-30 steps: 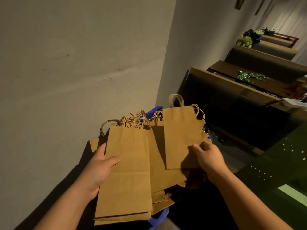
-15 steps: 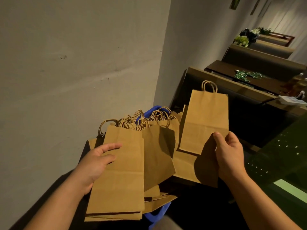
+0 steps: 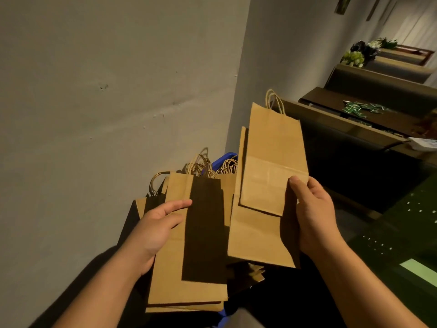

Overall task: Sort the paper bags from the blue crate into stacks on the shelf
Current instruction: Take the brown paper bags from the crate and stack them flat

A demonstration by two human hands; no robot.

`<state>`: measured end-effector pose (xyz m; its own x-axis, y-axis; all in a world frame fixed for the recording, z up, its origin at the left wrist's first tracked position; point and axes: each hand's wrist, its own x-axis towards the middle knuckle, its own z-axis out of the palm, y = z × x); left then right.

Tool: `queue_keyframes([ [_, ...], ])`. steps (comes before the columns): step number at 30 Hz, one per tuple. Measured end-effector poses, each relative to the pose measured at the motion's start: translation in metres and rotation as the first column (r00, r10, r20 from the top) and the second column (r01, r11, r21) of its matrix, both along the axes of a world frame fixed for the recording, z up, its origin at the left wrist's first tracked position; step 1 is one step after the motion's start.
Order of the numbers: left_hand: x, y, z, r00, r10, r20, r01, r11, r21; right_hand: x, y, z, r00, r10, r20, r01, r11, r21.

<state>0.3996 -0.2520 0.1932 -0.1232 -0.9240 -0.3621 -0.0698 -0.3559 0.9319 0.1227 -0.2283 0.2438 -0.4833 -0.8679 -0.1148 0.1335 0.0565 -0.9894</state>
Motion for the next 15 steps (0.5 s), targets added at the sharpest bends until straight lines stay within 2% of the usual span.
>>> queue_keyframes([
  [4, -0.012, 0.009, 0.004, 0.984, 0.070, -0.165, -0.065, 0.997, 0.035, 0.023, 0.006, -0.014, 0.986, 0.162, 0.052, -0.165, 0.984, 0.064],
  [6, -0.020, 0.013, 0.006, 0.978, 0.060, -0.197, -0.059, 0.998, 0.008, 0.035, 0.010, -0.028, 0.976, 0.216, 0.000, -0.216, 0.973, 0.085],
  [9, -0.027, 0.017, 0.005, 0.978, 0.022, -0.205, -0.037, 0.997, -0.069, 0.048, 0.014, -0.042, 0.963, 0.242, -0.121, -0.225, 0.964, 0.142],
  [13, -0.024, 0.014, -0.004, 0.989, 0.014, -0.148, -0.040, 0.985, -0.170, 0.054, 0.016, -0.049, 0.956, 0.261, -0.136, -0.235, 0.955, 0.184],
  [15, -0.022, 0.012, -0.005, 0.985, 0.050, -0.164, -0.076, 0.984, -0.158, 0.055, 0.019, -0.048, 0.954, 0.265, -0.137, -0.238, 0.953, 0.187],
])
